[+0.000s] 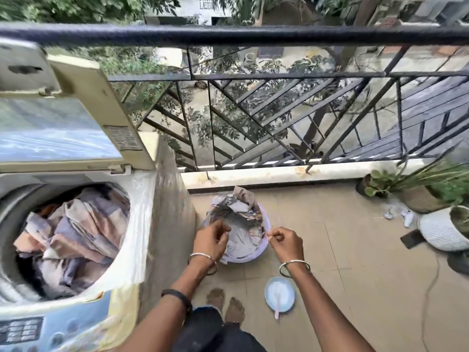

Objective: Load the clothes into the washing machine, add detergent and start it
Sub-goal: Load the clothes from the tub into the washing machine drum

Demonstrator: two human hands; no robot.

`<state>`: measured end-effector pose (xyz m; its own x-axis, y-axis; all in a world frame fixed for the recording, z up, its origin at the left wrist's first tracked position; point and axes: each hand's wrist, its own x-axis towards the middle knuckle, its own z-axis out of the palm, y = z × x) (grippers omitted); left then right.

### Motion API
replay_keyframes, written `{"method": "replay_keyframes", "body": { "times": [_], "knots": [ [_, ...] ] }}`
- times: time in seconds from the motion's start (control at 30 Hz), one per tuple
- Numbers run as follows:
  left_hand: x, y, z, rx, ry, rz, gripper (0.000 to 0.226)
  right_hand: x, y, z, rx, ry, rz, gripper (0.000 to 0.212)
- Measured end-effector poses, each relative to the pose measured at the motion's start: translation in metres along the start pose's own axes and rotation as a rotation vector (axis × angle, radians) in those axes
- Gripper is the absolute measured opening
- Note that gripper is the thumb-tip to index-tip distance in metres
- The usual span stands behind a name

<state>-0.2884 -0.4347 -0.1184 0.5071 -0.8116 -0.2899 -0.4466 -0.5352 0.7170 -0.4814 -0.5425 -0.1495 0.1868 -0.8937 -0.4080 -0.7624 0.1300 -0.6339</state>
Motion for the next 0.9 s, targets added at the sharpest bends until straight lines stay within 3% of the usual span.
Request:
{"method": "replay_keyframes", "body": {
  "times": [0.27,0.57,0.73,0.9],
  "knots": [
    [0.072,-0.029,0.040,0.062,-0.022,-0.148,0.024,0.065,0.021,0.032,-0.097,-0.132,0.109,0.015],
    [0.187,-0.099,0.112,0.108,-0.021,-0.288,0.011,0.193,0.048,0.121,-0.202,-0.288,0.179,0.022],
    [0.237,-0.154,0.148,0.157,-0.033,-0.304,0.029,0.268,0.072,0.193,-0.317,-0.377,0.120,0.026],
    [0.268,-0.208,0.181,0.194,-0.040,-0.353,0.034,0.325,0.099,0.266,-0.521,-0.399,-0.088,0.052]
  ]
}}
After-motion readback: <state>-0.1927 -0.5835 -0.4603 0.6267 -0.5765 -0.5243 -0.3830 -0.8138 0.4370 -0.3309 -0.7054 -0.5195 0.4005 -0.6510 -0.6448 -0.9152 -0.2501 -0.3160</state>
